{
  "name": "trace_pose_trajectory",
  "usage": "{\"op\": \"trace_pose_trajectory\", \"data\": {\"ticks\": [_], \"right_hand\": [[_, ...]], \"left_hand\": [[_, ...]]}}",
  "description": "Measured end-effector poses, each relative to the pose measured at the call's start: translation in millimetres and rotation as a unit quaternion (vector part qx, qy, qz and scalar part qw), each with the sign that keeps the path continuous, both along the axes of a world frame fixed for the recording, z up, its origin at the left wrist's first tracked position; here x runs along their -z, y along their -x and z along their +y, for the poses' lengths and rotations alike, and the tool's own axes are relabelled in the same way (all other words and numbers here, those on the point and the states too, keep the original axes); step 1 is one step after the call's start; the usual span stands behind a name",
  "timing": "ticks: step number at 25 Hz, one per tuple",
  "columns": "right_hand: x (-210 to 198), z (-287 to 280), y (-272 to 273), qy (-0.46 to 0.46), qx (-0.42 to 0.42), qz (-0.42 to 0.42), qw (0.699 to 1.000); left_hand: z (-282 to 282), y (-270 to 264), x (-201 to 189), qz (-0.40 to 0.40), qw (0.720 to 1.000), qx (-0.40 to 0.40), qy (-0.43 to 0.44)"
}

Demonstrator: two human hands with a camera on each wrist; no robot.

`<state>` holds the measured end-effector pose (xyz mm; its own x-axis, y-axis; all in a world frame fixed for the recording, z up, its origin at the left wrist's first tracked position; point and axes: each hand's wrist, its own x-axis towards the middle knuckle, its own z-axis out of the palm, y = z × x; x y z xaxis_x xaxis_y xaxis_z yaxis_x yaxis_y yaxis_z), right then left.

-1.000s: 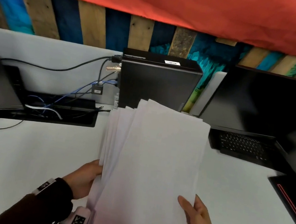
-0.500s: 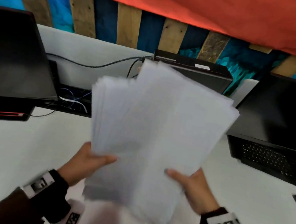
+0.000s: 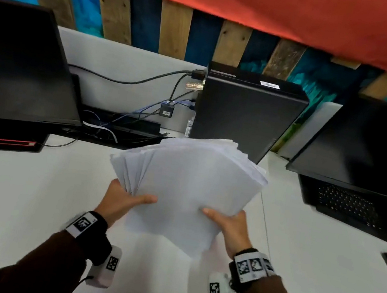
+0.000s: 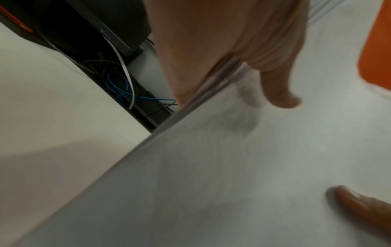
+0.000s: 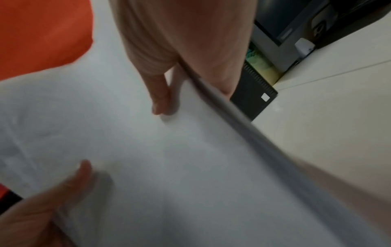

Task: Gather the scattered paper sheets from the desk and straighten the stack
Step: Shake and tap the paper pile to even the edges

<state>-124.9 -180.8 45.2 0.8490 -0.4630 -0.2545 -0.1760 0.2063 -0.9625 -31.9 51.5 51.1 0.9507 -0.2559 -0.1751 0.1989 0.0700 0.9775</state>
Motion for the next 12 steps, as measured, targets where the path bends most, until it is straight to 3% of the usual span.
{"op": "trace_pose_trajectory", "data": {"ticks": [3,6,9,12], "right_hand": [[-5.9,13.9,-6.3,0.007,0.043,0.032,0.999],[-54.8,6.8,-8.1,0.037,0.059,-0.103,0.992],[-77.6,-2.1,1.7,0.065,0.009,-0.200,0.978],[-48.9,-7.7,10.4,0.066,-0.024,-0.121,0.990]], "left_hand": [[-11.8,1.9,-11.3,0.012,0.999,-0.036,0.003],[-10.5,-2.5,-54.1,-0.091,0.992,-0.047,0.072],[4.9,-3.4,-78.7,-0.182,0.974,0.015,0.132],[19.8,-6.1,-52.4,-0.137,0.984,0.066,0.093]]}}
